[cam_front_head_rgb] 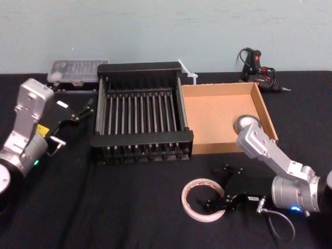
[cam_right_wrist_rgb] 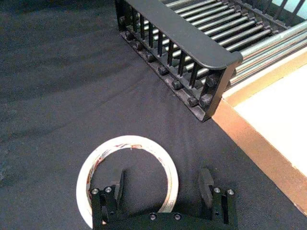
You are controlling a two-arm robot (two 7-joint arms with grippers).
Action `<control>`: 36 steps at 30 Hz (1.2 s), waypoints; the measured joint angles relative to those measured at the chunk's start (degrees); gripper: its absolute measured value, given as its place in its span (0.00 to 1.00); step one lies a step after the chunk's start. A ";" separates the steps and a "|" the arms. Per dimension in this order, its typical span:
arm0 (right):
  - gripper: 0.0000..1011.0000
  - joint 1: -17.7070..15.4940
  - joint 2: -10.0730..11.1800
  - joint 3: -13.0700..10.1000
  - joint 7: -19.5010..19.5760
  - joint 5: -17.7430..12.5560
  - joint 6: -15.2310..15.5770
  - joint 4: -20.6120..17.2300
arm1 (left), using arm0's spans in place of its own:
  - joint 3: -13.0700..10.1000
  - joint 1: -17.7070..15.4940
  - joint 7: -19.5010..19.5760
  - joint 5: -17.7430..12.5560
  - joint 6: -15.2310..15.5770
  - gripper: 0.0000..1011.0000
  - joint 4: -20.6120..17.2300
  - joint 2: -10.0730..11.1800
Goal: Pick up the white tape and place it into the black box , Pick up the silver tape and place it into the brown box.
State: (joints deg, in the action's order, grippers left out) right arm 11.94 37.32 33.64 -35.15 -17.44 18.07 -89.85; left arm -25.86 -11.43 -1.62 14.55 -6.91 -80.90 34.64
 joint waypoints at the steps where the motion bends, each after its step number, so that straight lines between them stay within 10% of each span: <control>1: 0.99 0.06 -0.07 0.07 -0.02 -0.01 0.06 0.12 | 0.00 0.00 0.00 0.00 0.00 0.99 0.00 0.00; 36: 0.99 0.31 -0.22 0.11 0.07 -0.52 0.10 0.62 | 0.00 0.00 0.00 0.00 0.00 0.99 0.00 0.00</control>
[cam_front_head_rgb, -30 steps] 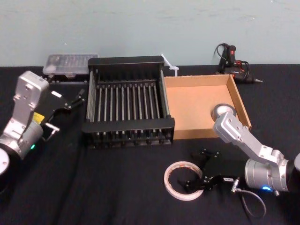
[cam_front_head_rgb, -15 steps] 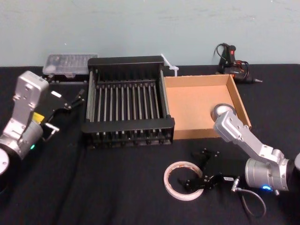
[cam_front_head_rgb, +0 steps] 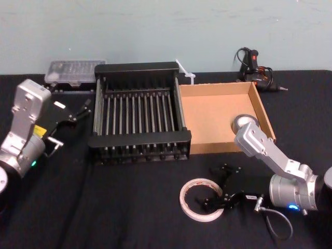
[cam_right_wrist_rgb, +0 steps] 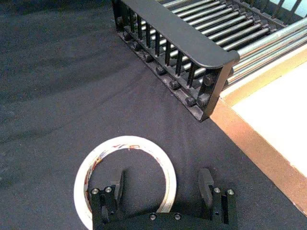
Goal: Pick up the white tape and place it into the black box , Pick up the silver tape and place it into the brown box.
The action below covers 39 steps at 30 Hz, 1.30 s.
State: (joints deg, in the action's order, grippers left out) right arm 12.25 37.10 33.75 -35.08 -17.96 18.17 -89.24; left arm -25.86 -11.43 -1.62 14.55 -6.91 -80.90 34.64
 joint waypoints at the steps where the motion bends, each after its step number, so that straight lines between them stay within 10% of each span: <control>1: 0.99 0.00 0.00 0.00 0.00 0.00 0.00 0.00 | 0.00 0.00 0.00 0.00 0.00 0.99 0.00 0.00; 10: 0.88 0.00 0.00 0.00 0.00 0.00 0.00 0.00 | 0.00 0.00 0.00 0.00 0.00 0.99 0.00 0.00; 32: 0.17 0.00 0.00 0.00 0.00 0.01 0.00 0.00 | 0.00 0.00 0.00 0.00 0.00 0.99 0.00 0.00; 39: 0.10 0.00 0.00 0.00 0.00 0.01 0.00 0.00 | 0.00 0.00 0.00 0.00 0.00 0.99 0.00 0.00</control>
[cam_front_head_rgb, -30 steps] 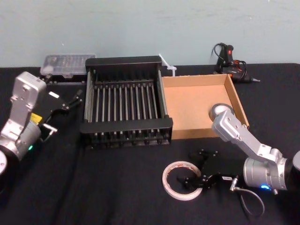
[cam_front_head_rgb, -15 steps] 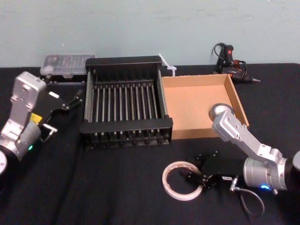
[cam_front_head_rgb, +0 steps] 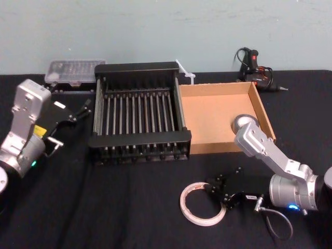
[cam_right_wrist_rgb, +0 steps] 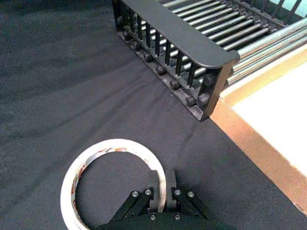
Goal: Pick up the white tape and place it into the black box , Pick up the silver tape and place it into the brown box.
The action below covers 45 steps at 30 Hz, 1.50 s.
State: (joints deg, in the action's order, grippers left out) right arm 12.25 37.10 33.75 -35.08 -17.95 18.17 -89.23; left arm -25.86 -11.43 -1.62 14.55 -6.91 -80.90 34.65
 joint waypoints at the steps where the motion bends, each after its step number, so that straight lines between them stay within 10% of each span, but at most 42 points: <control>1: 0.10 0.00 0.00 0.00 0.00 0.00 0.00 0.00 | 0.00 0.00 0.00 0.00 0.00 0.99 0.00 0.00; 17: 0.10 -0.38 0.59 -0.60 -0.16 -0.63 -1.07 -0.64 | 0.00 0.00 0.00 0.00 0.00 0.99 0.00 0.00; 45: 0.10 0.51 2.18 -10.61 7.51 -5.55 1.55 -4.73 | 0.00 0.00 0.00 0.00 0.00 0.99 0.00 0.00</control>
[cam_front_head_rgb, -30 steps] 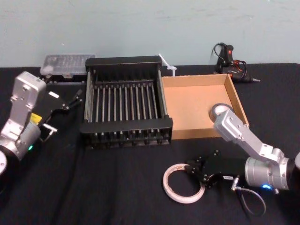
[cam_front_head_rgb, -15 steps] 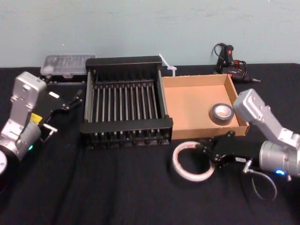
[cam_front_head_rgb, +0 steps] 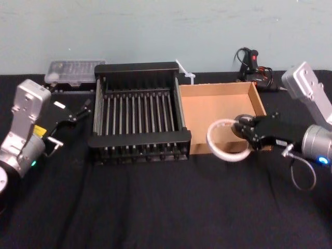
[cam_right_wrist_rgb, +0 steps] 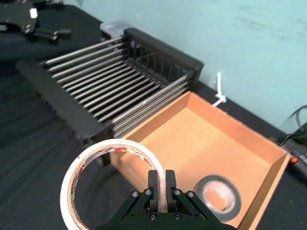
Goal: Pick up the white tape and place it into the black box , Pick up the silver tape and place it into the brown box.
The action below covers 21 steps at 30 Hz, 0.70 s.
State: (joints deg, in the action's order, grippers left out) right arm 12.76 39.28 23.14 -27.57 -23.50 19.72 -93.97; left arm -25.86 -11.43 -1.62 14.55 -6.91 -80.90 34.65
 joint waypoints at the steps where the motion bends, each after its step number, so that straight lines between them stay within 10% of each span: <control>1: 0.10 0.39 -0.22 -0.02 0.10 0.02 0.14 0.17 | 0.00 0.00 0.00 0.00 0.00 0.99 0.00 0.00; 21: 0.10 12.74 -7.48 5.24 -0.84 2.74 4.98 7.61 | 0.00 0.00 0.00 0.00 0.00 0.99 0.00 0.00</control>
State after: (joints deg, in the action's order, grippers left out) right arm 25.50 31.80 28.38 -28.41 -20.76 24.71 -86.36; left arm -25.86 -11.43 -1.62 14.55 -6.91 -80.90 34.65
